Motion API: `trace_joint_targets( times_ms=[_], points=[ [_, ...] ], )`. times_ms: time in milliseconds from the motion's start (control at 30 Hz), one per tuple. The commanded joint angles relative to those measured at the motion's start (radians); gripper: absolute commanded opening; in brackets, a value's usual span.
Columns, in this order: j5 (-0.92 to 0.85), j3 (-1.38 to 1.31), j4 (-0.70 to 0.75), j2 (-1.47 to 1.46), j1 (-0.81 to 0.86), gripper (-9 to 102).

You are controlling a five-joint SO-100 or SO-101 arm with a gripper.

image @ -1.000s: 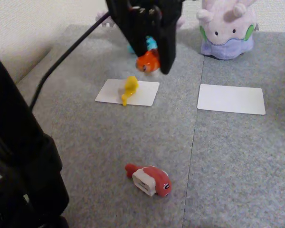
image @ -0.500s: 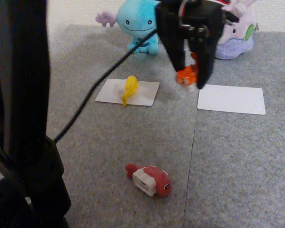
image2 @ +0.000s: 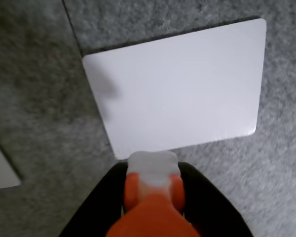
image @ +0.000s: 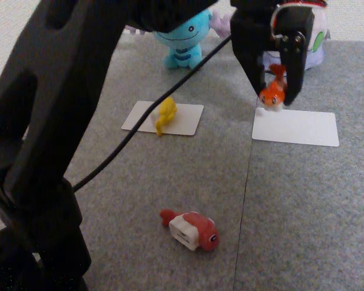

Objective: Wooper wants to eat egg sudhi, and Goomy wants to eat shrimp sushi

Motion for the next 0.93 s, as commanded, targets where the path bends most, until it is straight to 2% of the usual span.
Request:
trace_joint_targets(
  times_ms=[0, 167, 733, 900],
  points=[
    [-0.048, -0.058, -0.049, 0.002, 0.012, 7],
    [-0.124, -0.058, -0.095, -0.034, 0.032, 7],
    [-0.126, -0.058, -0.163, -0.084, 0.035, 8],
    [-0.126, -0.058, -0.155, -0.086, 0.035, 17]
  ],
)
